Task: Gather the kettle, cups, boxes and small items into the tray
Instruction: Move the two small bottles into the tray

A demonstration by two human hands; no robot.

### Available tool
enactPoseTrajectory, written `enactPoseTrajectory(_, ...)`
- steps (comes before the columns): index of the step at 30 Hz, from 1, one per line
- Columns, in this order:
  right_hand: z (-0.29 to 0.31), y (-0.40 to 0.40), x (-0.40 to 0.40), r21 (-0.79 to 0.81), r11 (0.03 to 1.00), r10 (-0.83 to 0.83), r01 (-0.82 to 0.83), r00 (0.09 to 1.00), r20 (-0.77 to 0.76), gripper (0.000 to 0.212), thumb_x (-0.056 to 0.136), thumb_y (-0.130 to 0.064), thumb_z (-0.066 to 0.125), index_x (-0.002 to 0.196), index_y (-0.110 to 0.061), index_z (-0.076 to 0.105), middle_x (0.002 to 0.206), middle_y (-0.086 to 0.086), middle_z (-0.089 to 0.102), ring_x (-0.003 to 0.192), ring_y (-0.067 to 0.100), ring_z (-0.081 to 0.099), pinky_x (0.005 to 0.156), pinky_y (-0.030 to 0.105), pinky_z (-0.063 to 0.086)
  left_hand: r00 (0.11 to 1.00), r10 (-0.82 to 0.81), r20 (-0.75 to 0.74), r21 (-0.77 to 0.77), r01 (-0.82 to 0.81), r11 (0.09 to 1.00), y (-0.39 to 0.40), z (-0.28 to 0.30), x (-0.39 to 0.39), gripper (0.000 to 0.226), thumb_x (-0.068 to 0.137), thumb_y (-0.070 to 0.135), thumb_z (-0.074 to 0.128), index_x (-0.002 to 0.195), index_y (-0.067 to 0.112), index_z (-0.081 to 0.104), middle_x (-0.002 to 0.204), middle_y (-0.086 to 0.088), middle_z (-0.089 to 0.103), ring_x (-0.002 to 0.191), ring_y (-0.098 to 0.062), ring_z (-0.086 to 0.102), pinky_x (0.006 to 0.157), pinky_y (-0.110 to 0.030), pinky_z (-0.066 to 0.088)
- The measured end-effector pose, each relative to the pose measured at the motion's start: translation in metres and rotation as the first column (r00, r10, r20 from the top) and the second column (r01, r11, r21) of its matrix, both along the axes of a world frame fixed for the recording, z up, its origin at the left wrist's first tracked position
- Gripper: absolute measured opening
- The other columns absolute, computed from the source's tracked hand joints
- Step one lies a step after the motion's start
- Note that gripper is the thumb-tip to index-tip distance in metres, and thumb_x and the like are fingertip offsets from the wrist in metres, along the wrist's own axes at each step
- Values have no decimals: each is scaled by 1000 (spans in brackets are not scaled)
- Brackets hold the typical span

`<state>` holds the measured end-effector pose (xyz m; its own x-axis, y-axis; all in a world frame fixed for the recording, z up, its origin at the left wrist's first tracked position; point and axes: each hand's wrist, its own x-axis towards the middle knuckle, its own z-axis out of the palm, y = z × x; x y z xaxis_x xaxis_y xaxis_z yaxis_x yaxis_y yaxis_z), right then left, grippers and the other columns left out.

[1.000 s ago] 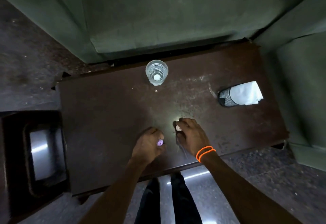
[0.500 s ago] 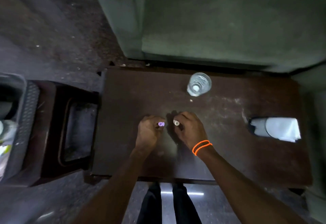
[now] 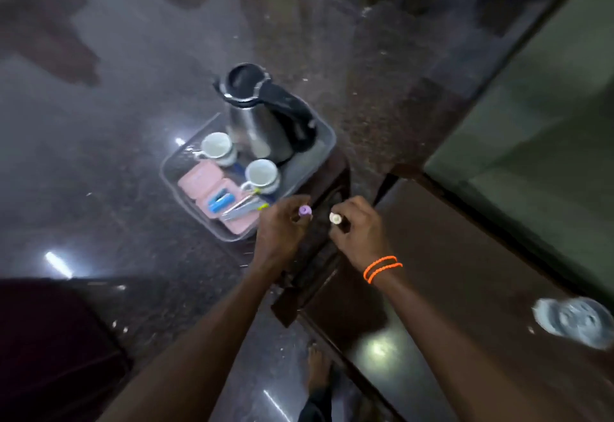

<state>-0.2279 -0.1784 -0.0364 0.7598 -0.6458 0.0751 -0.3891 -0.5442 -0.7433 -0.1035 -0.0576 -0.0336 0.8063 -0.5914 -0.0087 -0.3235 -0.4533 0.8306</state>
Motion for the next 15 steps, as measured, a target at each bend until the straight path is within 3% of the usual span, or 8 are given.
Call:
enactPoseTrajectory(2,7,15,45,14,999,48,-48,999,10,24,66,3,74,88,-6,73,89,9,61,79,27,62,73,40,54,993,55,100,58,-61,996,19,9,37,14,90,19,73,102,19,80,89,-4,80,82,-18,76,75,-40,59)
enactPoseTrajectory(5,12,38,106,23,994,109,-109,994,27,24,67,-1,74,91,-7,75,89,12,61,81,29,62,75,37,52,982,129,139,108,-145,984,50,13,87,26,89,16,74,115,17,79,102,-12,79,91,-28,76,85,-42,59)
enactPoseTrajectory(8,9,59,156,47,987,152,-155,987,54,25,67,-1,74,92,-6,75,93,14,64,87,31,64,80,35,51,941,232,245,104,-263,959,72,14,124,28,87,11,74,115,16,79,104,-12,79,96,-27,74,87,-28,51)
enactPoseTrajectory(13,3,79,210,74,977,201,-202,979,28,26,74,-3,73,100,-7,75,98,14,64,88,32,64,81,40,52,906,249,343,141,-311,940,84,10,163,26,85,11,72,107,21,79,82,-7,79,72,-25,73,70,-26,47)
enactPoseTrajectory(15,1,83,224,70,973,220,-221,975,15,26,76,-2,71,102,-5,73,102,17,64,91,35,64,82,43,52,899,245,362,149,-316,937,85,8,169,27,83,11,72,106,23,79,77,-7,78,68,-27,71,73,-30,50)
